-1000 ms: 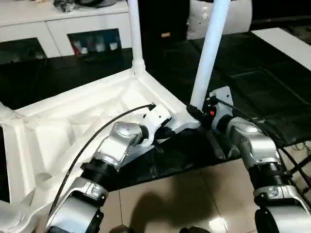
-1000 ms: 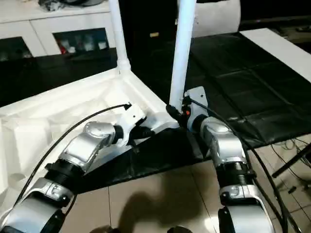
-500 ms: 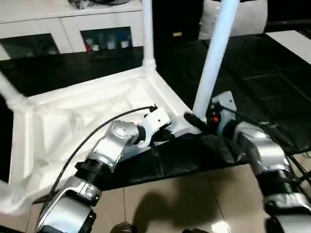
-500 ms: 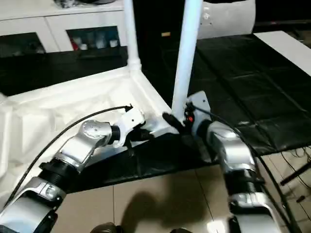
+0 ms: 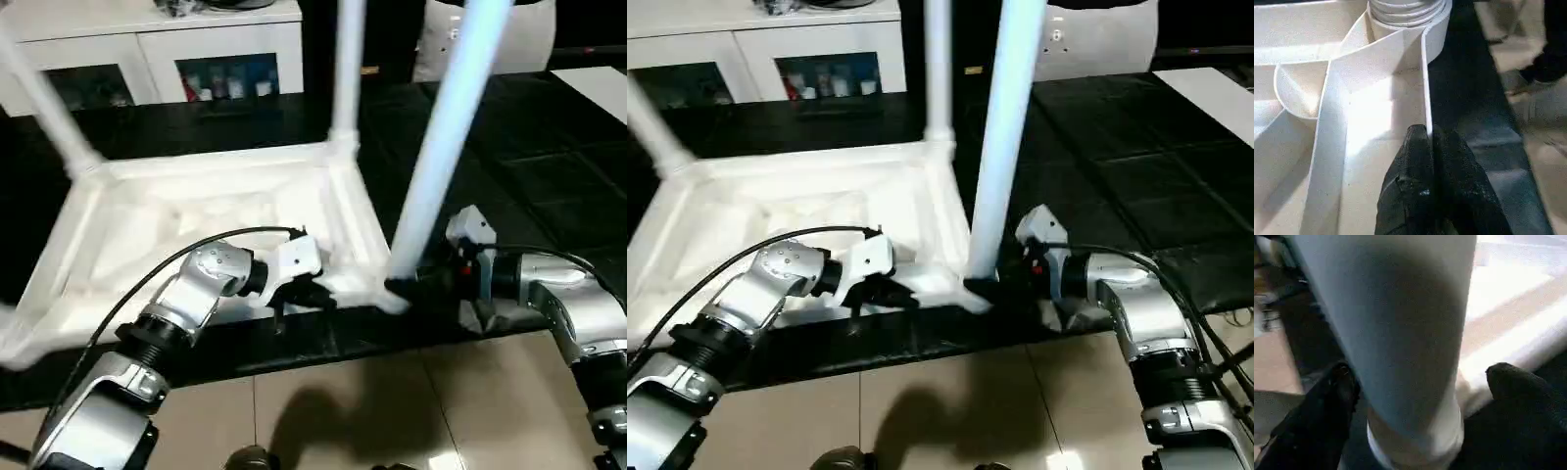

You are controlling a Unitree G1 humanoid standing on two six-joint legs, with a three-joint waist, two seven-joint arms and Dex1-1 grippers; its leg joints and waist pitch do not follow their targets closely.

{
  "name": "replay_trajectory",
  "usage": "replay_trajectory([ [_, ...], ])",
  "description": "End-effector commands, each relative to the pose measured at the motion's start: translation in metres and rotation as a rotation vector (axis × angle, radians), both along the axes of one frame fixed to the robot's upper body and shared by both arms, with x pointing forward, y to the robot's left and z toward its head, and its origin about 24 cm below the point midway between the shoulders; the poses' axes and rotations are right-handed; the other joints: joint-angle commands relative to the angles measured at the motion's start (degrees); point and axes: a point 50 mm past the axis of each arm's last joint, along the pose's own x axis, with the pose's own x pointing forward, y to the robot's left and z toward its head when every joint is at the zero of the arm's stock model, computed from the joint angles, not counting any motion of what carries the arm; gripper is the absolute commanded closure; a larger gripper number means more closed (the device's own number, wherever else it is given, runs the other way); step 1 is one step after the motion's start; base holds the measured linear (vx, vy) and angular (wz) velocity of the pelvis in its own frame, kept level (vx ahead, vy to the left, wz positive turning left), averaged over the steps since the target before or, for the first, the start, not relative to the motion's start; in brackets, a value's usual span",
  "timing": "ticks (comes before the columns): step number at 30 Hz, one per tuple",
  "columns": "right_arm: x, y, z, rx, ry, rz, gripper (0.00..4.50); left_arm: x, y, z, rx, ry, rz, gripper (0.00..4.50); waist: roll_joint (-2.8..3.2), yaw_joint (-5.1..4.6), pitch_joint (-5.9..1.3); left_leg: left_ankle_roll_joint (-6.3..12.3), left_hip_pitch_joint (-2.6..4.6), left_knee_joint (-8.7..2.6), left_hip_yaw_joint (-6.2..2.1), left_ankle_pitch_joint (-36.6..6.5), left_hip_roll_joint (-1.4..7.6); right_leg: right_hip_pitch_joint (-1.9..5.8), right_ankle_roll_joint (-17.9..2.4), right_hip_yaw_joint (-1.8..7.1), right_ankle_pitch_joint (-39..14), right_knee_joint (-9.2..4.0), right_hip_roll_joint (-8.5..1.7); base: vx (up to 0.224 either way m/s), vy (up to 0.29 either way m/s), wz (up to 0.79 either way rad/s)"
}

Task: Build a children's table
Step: Rotate leg to tighten

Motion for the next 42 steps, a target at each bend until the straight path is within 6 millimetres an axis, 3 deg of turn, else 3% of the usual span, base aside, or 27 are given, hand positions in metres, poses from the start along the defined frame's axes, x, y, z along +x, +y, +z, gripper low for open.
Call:
replay_trajectory([
  [1, -0.004, 0.001, 0.004, 0.010, 0.013, 0.055, 0.45, -0.003, -0.006, 0.010, -0.003, -0.037, -0.100, 4.50, -0.98, -0.24, -4.35, 5.65, 0.77, -3.39, -0.45, -7.91, 2.44, 3.71, -10.82, 3.06, -13.02, -4.33, -4.20, 0.000, 0.000, 0.00],
  [15, -0.016, 0.003, 0.000, 0.036, 0.107, 0.197, 1.74, -0.008, 0.001, 0.012, 0.025, -0.020, -0.192, 4.50, -1.29, -0.20, -4.27, 5.39, 0.60, -3.38, -0.46, -7.24, 2.36, 3.66, -10.25, 3.08, -13.87, -4.32, -4.23, 0.000, 0.000, 0.00],
  [16, -0.016, 0.003, 0.000, 0.046, 0.118, 0.198, 1.83, -0.008, 0.001, 0.012, 0.020, -0.018, -0.187, 4.50, -1.53, -0.24, -4.24, 5.41, 0.63, -3.37, -0.40, -7.11, 2.31, 3.65, -10.14, 3.10, -13.87, -4.34, -4.16, 0.000, 0.000, 0.00],
  [22, -0.011, 0.012, -0.012, 0.093, 0.146, 0.109, 2.24, -0.004, -0.008, 0.010, -0.035, -0.019, -0.097, 4.50, -1.48, -0.30, -4.14, 5.27, 0.54, -3.37, -0.40, -6.99, 2.29, 3.60, -9.82, 3.08, -15.04, -4.44, -4.26, 0.000, 0.000, 0.00],
  [26, 0.002, 0.020, -0.022, 0.071, 0.106, -0.060, 2.34, 0.002, -0.017, 0.011, -0.076, -0.024, 0.013, 4.50, -1.55, -1.08, -3.91, 3.38, 0.71, -3.66, -0.54, -8.65, 2.08, 3.46, -8.88, 2.83, -19.27, -4.99, -4.25, 0.000, 0.000, 0.00],
  [27, 0.006, 0.022, -0.024, 0.064, 0.092, -0.101, 2.37, 0.003, -0.019, 0.012, -0.087, -0.023, 0.041, 4.50, -1.57, -1.51, -3.85, 2.96, 0.70, -3.78, -0.51, -9.22, 1.98, 3.61, -8.44, 2.77, -20.53, -5.14, -4.23, 0.000, 0.000, 0.00],
  [28, 0.021, 0.024, -0.032, 0.044, 0.100, -0.292, 2.41, 0.009, -0.030, 0.015, -0.133, -0.015, 0.159, 4.50, -1.35, -2.10, -3.62, 2.58, 0.74, -3.87, -0.60, -9.85, 2.00, 3.48, -8.48, 2.83, -20.96, -5.17, -4.27, 0.000, 0.000, 0.00],
  [29, 0.027, 0.026, -0.032, 0.034, 0.097, -0.360, 2.41, 0.011, -0.035, 0.015, -0.148, -0.006, 0.213, 4.50, -1.31, -3.23, -3.31, 1.77, 0.52, -4.09, -0.67, -10.93, 1.92, 3.46, -8.88, 2.60, -22.21, -5.23, -4.02, 0.000, 0.000, 0.00],
  [30, 0.028, 0.027, -0.032, 0.032, 0.096, -0.373, 2.43, 0.012, -0.036, 0.015, -0.151, -0.004, 0.224, 4.50, -1.38, -3.45, -3.35, 1.45, 0.77, -4.04, -0.76, -11.66, 1.76, 3.57, -8.49, 2.44, -23.64, -5.62, -4.08, 0.000, 0.000, 0.00],
  [34, 0.046, 0.041, -0.025, 0.023, 0.039, -0.608, 2.46, 0.017, -0.057, 0.015, -0.184, -0.013, 0.389, 4.50, -1.66, -4.76, -3.57, 2.22, 0.37, -3.86, -0.67, -9.92, 1.54, 3.80, -8.28, 2.69, -21.08, -5.60, -3.97, 0.000, 0.000, 0.00],
  [37, 0.043, 0.049, -0.022, 0.041, -0.007, -0.559, 2.46, 0.017, -0.064, 0.014, -0.189, -0.022, 0.394, 4.50, -1.84, -4.59, -3.71, 3.68, 0.52, -3.56, -0.38, -9.07, 1.31, 3.73, -8.60, 2.75, -19.26, -5.75, -4.02, 0.000, 0.000, 0.00],
  [39, 0.043, 0.050, -0.021, 0.056, -0.002, -0.544, 1.95, 0.017, -0.066, 0.014, -0.183, -0.030, 0.401, 4.50, -2.04, -4.53, -3.67, 4.63, 0.39, -3.61, -0.34, -8.23, 1.38, 3.85, -8.87, 2.76, -17.75, -5.59, -3.85, 0.000, 0.000, 0.00],
  [42, 0.040, 0.046, -0.013, 0.082, -0.019, -0.510, 1.79, 0.017, -0.060, 0.013, -0.163, -0.052, 0.397, 4.50, -1.81, -4.28, -3.60, 5.18, 0.55, -3.69, -0.40, -8.17, 1.64, 3.81, -9.44, 2.81, -16.58, -5.47, -3.86, 0.000, 0.000, 0.00],
])
